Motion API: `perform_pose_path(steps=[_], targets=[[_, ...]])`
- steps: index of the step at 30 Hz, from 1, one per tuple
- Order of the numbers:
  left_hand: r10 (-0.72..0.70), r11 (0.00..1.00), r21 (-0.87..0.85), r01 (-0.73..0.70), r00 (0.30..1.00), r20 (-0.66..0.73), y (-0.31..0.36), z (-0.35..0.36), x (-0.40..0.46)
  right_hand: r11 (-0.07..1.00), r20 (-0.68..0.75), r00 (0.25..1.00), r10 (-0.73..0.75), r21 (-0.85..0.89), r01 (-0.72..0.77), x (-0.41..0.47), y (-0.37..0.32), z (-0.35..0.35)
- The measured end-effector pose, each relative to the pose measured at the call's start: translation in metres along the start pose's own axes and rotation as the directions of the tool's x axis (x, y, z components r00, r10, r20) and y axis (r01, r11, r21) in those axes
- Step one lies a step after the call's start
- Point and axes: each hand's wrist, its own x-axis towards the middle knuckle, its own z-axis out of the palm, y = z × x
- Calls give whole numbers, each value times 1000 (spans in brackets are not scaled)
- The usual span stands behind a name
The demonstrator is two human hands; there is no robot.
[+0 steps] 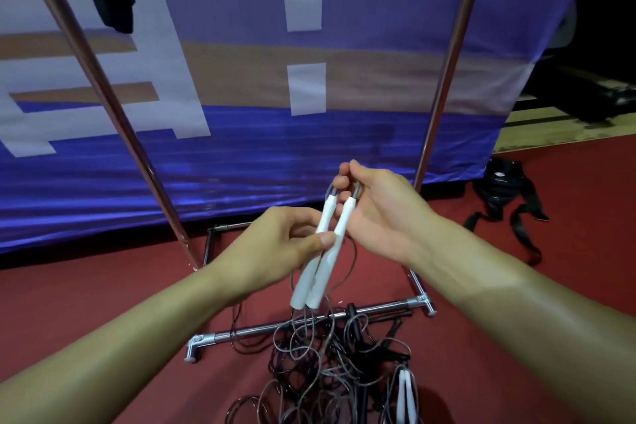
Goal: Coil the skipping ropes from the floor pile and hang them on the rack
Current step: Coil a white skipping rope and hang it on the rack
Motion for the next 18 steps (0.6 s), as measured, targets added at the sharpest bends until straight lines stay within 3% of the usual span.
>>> perform_pose_path(steps=[3,6,7,9,10,11,12,14,16,18], targets=[[-27,999,25,27,1000,-3,3,7,2,999,18,1000,-6,-36,7,-7,4,4],[-48,998,-34,49,998,26,7,6,1,915,101,991,-92,-383,124,-10,2,-1],[-53,996,-74,55,998,29,10,3,0,790,126,984,-125,-587,175,-11,-3,-4],[-50,990,-131,53,998,30,14,-5,-3,371,124,972,-197,-909,192,-9,-13,-12],[-44,988,-148,48,998,33,16,-8,-5,205,103,962,-255,-966,158,-7,-17,-19],[-37,986,-158,43,999,39,18,-10,-7,150,103,947,-305,-977,154,-5,-19,-24],[-28,986,-166,35,999,46,20,-12,-8,162,164,934,-318,-961,224,-3,-19,-28],[-8,983,-184,20,998,67,23,-14,-9,327,339,916,-215,-859,395,1,-13,-33],[11,980,-197,2,998,66,26,-18,-10,483,441,892,-101,-762,431,3,-1,-31],[23,975,-220,-17,1000,22,27,-24,-9,530,434,899,-65,-748,400,4,9,-30]])
